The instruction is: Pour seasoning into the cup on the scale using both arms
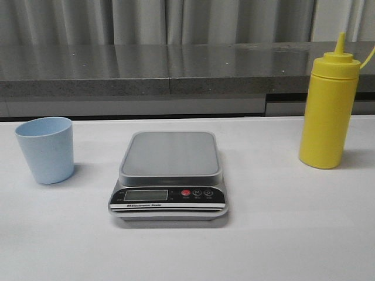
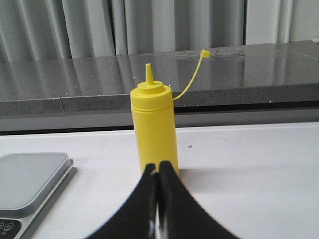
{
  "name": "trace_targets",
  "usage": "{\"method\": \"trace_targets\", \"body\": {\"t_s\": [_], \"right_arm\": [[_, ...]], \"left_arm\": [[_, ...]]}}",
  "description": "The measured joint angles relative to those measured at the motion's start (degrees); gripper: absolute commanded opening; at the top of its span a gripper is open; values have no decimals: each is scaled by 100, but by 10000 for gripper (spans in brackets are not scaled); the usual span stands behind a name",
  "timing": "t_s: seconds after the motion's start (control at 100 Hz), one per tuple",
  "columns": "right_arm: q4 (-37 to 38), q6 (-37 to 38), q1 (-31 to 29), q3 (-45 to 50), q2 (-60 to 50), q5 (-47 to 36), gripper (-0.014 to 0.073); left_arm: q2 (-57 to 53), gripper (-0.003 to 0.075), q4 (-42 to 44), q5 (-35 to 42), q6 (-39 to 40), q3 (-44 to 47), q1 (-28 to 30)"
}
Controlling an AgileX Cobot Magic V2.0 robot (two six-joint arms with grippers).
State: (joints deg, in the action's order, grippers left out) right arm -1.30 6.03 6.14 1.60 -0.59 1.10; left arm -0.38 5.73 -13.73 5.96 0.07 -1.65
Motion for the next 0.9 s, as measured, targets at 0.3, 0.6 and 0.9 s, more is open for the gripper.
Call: {"method": "trace_targets", "body": {"t_s": [0.3, 0.6, 0.9], "right_arm": [[0, 0, 0, 0, 0, 0, -67], [0, 0, 0, 0, 0, 0, -67], [0, 0, 0, 0, 0, 0, -67]], "left_arm": [[0, -20, 46, 40, 0, 0, 0], [0, -20, 351, 427, 0, 0, 0], [439, -21, 53, 242, 0, -402, 0]]}}
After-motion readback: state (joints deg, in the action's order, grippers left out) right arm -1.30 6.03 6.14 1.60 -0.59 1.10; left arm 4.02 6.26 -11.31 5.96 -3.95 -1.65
